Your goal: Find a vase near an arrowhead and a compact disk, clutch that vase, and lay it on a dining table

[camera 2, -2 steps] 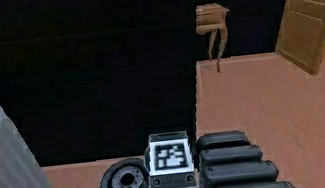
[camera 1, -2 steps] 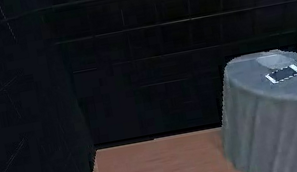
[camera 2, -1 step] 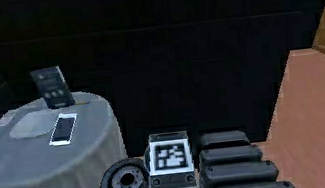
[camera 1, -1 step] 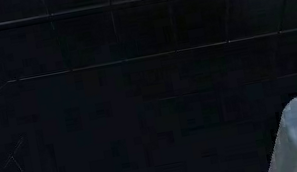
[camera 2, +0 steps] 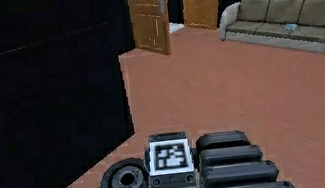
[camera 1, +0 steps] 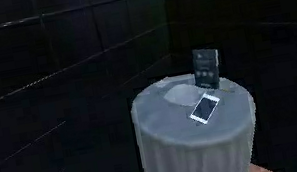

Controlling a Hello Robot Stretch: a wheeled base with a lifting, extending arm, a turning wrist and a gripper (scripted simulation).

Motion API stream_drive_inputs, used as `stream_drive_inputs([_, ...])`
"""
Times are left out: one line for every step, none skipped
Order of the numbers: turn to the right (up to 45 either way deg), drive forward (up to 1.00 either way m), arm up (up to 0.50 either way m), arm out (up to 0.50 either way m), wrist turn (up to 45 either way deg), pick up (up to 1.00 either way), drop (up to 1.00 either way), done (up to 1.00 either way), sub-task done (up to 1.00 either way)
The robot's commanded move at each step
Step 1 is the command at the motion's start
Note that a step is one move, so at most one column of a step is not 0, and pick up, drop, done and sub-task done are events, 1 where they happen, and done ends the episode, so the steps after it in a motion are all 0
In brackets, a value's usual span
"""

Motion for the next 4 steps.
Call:
stream_drive_inputs([45.0, 0.00, 0.00, 0.00, 0.0, 0.00, 0.00, 0.00, 0.00])
stream_drive_inputs([45.0, 0.00, 0.00, 0.00, 0.0, 0.00, 0.00, 0.00, 0.00])
stream_drive_inputs([12.0, 0.00, 0.00, 0.00, 0.0, 0.00, 0.00, 0.00, 0.00])
stream_drive_inputs([-45.0, 0.00, 0.00, 0.00, 0.0, 0.00, 0.00, 0.00, 0.00])
